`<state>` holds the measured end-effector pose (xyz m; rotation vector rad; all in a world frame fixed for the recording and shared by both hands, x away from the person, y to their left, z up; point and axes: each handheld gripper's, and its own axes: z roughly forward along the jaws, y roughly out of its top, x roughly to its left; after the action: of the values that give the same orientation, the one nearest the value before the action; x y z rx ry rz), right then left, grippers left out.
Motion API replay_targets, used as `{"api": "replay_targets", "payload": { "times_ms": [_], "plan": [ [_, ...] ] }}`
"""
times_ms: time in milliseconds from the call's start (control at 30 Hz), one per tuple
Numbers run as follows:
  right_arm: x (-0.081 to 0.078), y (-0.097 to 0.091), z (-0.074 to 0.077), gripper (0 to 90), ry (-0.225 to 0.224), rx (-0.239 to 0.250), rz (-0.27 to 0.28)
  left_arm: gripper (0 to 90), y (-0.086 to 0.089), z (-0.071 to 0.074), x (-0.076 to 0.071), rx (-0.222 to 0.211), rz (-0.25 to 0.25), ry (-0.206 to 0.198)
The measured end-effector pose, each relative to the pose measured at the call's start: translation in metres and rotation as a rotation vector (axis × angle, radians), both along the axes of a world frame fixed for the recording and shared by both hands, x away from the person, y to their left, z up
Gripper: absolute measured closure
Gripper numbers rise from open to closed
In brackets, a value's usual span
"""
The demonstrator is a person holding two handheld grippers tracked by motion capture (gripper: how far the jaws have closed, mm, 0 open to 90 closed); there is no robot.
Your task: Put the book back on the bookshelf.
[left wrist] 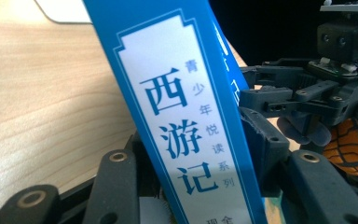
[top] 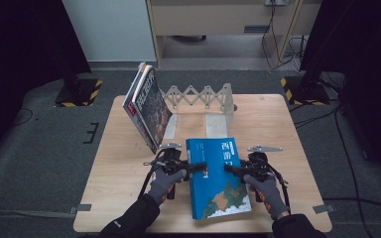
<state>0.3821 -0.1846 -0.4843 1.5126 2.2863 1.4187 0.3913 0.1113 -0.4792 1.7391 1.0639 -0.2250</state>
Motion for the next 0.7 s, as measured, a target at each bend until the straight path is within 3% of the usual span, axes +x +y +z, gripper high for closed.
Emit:
{"api": "replay_targets", "payload": {
  "times_ms": [200, 333, 567, 700],
  "plan": [
    [-0.001, -0.003, 0.007, 39.3, -0.035, 0.041, -0.012, 55.4, 0.001, 0.009, 0.001, -0.015, 0.0, -0.021],
    [0.0, -0.003, 0.012, 39.3, -0.052, 0.042, -0.016, 56.3, 0.001, 0.014, 0.001, -0.022, 0.009, -0.034],
    [0.0, -0.006, 0.023, 41.1, -0.091, 0.085, -0.025, 58.2, 0.003, 0.025, 0.0, -0.055, 0.014, -0.084],
    [-0.003, -0.005, 0.024, 41.8, -0.115, 0.067, -0.024, 58.0, 0.002, 0.025, -0.002, -0.05, 0.004, -0.1]
  ]
}}
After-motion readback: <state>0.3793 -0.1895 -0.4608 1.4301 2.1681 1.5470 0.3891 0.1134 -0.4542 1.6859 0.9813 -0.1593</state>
